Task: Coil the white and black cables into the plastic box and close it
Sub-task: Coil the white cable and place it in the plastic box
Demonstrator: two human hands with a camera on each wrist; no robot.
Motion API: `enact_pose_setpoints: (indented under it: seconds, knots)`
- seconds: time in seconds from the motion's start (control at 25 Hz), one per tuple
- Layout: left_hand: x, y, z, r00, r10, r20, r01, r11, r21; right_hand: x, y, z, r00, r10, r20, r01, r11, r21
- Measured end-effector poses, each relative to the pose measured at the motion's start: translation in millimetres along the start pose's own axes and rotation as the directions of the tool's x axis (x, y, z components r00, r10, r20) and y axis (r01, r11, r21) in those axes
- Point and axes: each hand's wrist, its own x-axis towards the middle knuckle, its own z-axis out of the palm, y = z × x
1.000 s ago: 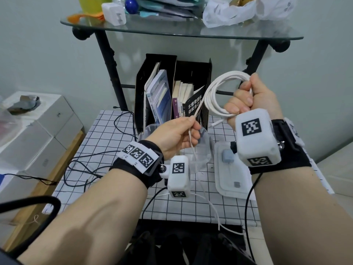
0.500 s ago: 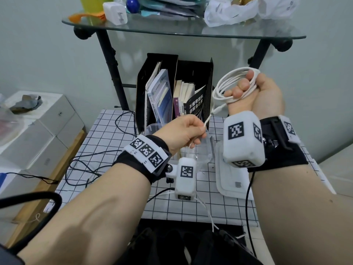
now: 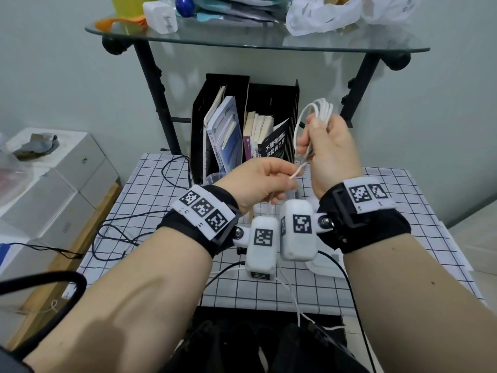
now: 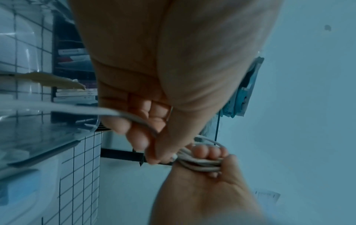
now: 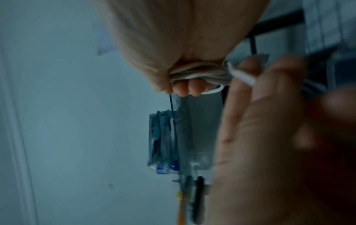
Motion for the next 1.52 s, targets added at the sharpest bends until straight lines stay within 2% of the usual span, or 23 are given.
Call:
enact_pose_setpoints:
  seconds: [0.2,0.28,0.36,0.48,0.56,0.76,0.92,1.08,1.28,1.36,1.52]
  knots:
    - [-0.1,2.1,-5.5,0.998,-0.045,0.051,0.045,0.999,0.011,-3.5,4.0,-4.6,0.976,0.017,0.215,0.057,0.940,-0.337]
    - [-1.0,6.1,-8.0,0.995,-0.058,0.084,0.057,0.998,0.007,-2.9,4.8,-5.6,0.952,0.045,0.304,0.126,0.844,-0.521]
    - [-2.6,8.3,-8.1,0.991,-0.083,0.103,0.083,0.997,0.003,-3.2,5.8,-6.0,0.917,0.130,0.378,0.149,0.766,-0.625]
    - [-4.0,5.5,-9.8,0.983,-0.130,0.132,0.129,0.992,0.018,-4.5,4.5,-7.0,0.860,0.285,0.423,0.055,0.773,-0.632]
    - [-3.9,4.3,-12.7,0.977,-0.141,0.159,0.137,0.990,0.033,-7.3,1.0,-9.7,0.840,0.335,0.428,0.016,0.771,-0.636]
    - [-6.9,10.2,-21.6,0.984,-0.093,0.153,0.092,0.996,0.015,-12.7,-13.5,-13.3,0.770,0.419,0.482,0.078,0.687,-0.722]
    - [-11.8,18.0,-25.3,0.981,-0.059,0.187,0.062,0.998,-0.012,-9.3,-24.9,-21.7,0.720,0.460,0.520,-0.003,0.752,-0.659]
    - [-12.2,24.6,-22.7,0.984,-0.024,0.178,0.038,0.996,-0.075,-3.8,-31.6,-28.1,0.728,0.440,0.525,-0.029,0.785,-0.619]
    - [-9.2,28.6,-20.0,0.994,-0.004,0.105,0.018,0.991,-0.136,-1.3,-37.4,-34.3,0.790,0.400,0.465,-0.097,0.830,-0.549]
    - [-6.6,23.9,-15.1,0.993,0.002,0.116,0.012,0.992,-0.127,1.5,-37.2,-40.3,0.816,0.395,0.423,-0.118,0.829,-0.546]
    - [1.9,1.7,-2.7,0.989,-0.064,0.137,0.073,0.996,-0.058,0.5,-32.3,-55.8,0.823,0.451,0.347,-0.211,0.808,-0.550]
